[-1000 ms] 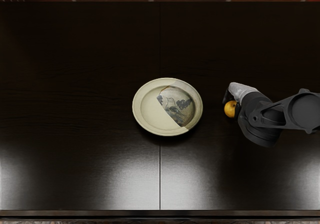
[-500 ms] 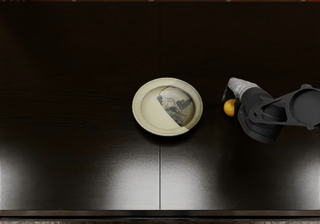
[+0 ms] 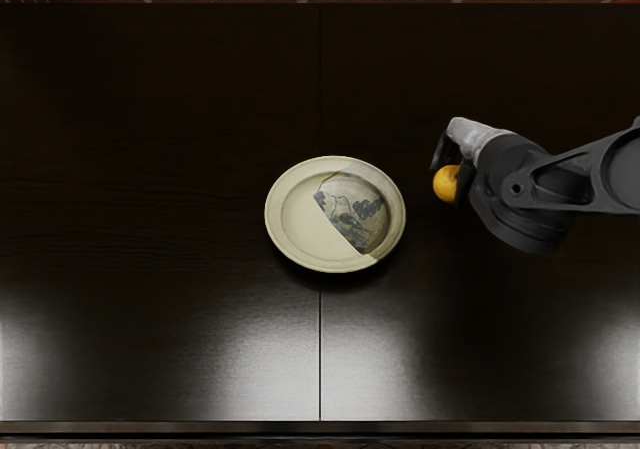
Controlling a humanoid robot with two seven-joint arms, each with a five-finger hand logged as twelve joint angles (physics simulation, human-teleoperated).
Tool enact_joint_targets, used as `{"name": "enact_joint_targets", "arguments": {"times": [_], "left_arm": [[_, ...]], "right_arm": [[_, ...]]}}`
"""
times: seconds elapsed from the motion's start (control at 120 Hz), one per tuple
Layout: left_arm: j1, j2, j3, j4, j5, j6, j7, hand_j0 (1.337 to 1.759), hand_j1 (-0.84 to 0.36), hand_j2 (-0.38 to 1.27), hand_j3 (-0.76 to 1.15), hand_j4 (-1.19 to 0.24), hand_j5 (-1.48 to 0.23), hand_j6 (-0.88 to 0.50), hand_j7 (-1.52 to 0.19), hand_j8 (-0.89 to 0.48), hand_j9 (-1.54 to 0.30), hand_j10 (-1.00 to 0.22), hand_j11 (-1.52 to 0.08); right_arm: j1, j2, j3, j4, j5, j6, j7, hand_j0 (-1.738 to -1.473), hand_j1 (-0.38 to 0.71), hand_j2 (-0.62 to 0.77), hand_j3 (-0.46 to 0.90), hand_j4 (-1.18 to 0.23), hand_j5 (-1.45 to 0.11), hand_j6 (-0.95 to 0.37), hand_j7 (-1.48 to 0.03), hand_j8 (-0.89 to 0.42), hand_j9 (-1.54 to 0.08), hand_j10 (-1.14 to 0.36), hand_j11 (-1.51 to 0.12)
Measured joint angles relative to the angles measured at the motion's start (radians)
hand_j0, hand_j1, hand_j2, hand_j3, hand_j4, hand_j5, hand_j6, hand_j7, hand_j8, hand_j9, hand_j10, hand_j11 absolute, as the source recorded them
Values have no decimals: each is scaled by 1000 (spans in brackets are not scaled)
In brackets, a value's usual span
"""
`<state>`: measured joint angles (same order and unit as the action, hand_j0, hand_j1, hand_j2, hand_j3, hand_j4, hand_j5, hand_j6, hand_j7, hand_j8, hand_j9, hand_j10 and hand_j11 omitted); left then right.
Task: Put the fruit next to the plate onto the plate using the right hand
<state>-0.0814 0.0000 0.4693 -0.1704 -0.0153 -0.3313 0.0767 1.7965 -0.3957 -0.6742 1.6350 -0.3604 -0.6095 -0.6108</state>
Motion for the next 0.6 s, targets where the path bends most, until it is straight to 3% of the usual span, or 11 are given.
{"name": "enact_joint_targets", "arguments": {"times": [0.275,0.6], "left_arm": [[6,0,0,0,0,0,0,1658,349,0,0,0,0,0,0,0,0,0,0],[8,0,0,0,0,0,0,1658,349,0,0,0,0,0,0,0,0,0,0]], "right_arm": [[105,61,37,28,113,1,0,-1658,327,473,1,-677,-962,-465,-916,-436,-941,-687,-943],[201,196,87,2,250,1,1,-1658,352,505,1,-665,-987,-437,-918,-410,-958,-678,-961]]}}
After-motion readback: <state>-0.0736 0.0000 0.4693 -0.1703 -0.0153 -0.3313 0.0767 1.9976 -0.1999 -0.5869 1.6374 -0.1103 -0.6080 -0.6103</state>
